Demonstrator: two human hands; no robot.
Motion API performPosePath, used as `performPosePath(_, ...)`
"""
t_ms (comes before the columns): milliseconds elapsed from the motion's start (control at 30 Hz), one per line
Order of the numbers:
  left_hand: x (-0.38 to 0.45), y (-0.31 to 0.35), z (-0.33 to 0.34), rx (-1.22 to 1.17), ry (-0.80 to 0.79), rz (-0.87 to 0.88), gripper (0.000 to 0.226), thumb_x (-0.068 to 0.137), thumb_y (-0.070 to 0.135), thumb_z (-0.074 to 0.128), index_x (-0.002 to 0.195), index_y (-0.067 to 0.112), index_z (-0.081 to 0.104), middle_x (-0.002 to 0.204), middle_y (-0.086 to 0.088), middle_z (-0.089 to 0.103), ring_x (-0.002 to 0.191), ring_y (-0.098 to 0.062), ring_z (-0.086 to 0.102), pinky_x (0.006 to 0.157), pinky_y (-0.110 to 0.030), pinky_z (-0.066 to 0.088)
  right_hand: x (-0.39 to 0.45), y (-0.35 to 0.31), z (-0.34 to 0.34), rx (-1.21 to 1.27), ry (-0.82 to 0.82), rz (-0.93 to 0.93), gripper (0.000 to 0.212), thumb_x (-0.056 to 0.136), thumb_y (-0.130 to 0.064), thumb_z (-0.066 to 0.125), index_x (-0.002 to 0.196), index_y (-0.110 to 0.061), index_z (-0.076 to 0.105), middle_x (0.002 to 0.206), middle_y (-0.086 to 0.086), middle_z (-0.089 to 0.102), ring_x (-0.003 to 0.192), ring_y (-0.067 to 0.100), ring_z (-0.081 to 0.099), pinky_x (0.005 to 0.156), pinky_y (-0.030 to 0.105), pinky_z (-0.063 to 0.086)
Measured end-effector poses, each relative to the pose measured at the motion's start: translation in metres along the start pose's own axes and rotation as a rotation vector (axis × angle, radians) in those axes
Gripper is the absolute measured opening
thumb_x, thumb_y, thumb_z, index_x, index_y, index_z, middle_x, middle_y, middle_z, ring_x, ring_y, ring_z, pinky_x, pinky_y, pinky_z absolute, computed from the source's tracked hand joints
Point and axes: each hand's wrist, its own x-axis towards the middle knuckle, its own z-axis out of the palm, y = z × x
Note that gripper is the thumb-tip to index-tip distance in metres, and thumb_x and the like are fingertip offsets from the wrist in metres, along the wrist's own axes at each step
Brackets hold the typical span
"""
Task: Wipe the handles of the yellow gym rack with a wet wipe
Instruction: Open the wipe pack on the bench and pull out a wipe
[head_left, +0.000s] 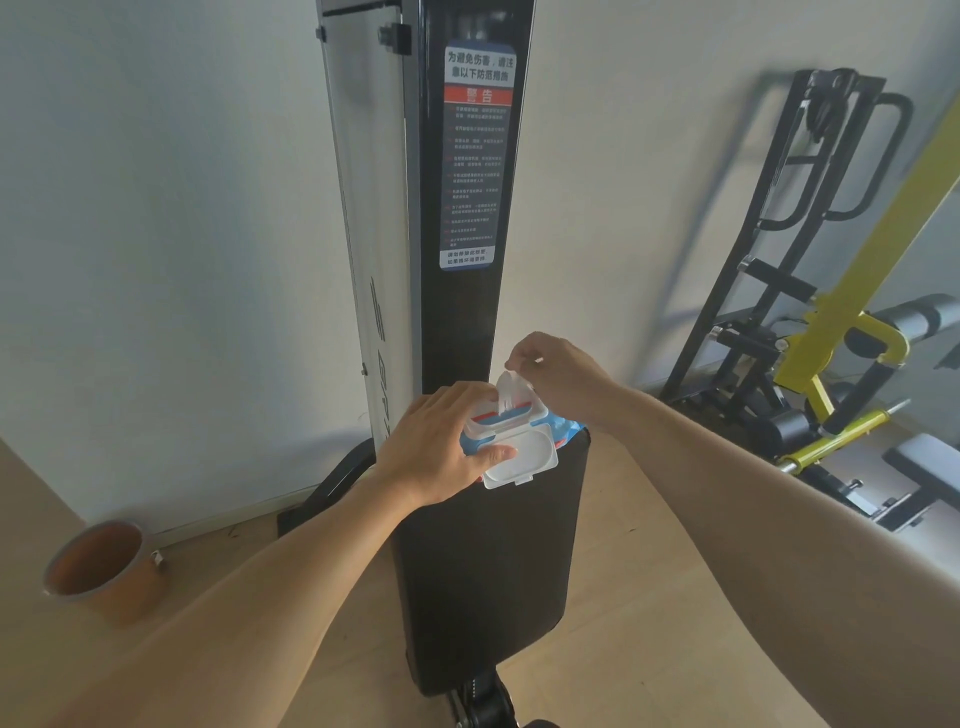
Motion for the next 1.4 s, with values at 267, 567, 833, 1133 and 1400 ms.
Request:
performPosePath(267,-0.001,0.001,-0.002,-0.023,0.017,0.033,0.056,0.080,0.061,0.068,0.127,0.044,0.042,0.134,0.013,0.060,0.116,-0.014,0.062,0.105,-0.030,0.043,-0.010,0.008,-0.003,-0.326,-0.012,-0.284,0.026,0.088,-0.028,0.074,0.113,-0.032,0.066,0.115,-0.010,0.068,0.098,0.012,0.063,0.081,0.017,0.051)
performPosePath(567,0.001,-0.004,0.001,0.006,0.018,0.069,0.050,0.081,0.063,0.065,0.121,0.035,0.052,0.129,0.013,0.061,0.110,-0.012,0.063,0.101,-0.033,0.049,-0.018,0.010,0.000,-0.533,0.292,-0.364,0.012,0.099,-0.034,0.057,0.100,-0.034,0.069,0.120,-0.014,0.063,0.109,0.011,0.055,0.079,0.027,0.048)
performPosePath(833,0.001,-0.004,0.001,0.007,0.014,0.071,0.048,0.082,0.065,0.063,0.120,0.036,0.053,0.129,0.014,0.061,0.111,-0.012,0.063,0.101,-0.034,0.050,-0.019,0.014,0.008,-0.439,0.253,-0.387,0.023,0.097,-0.024,0.063,0.116,-0.035,0.067,0.124,-0.012,0.066,0.113,0.012,0.055,0.091,0.030,0.052)
performPosePath(1133,0.001,-0.003,0.000,0.012,0.007,0.057,0.050,0.083,0.066,0.061,0.125,0.040,0.053,0.134,0.014,0.059,0.115,-0.013,0.062,0.104,-0.037,0.048,-0.015,0.013,0.010,-0.481,0.232,-0.326,0.013,0.097,-0.036,0.059,0.099,-0.034,0.071,0.115,-0.014,0.068,0.104,0.008,0.056,0.084,0.025,0.051)
performPosePath(1400,0.003,-0.005,0.003,0.002,-0.016,0.042,0.051,0.085,0.065,0.058,0.126,0.035,0.058,0.133,0.015,0.056,0.116,-0.009,0.057,0.101,-0.035,0.049,-0.014,-0.006,0.001,0.182,0.432,-0.182,0.011,0.093,-0.029,0.067,0.088,-0.021,0.072,0.087,-0.009,0.072,0.082,0.009,0.064,0.076,0.031,0.058)
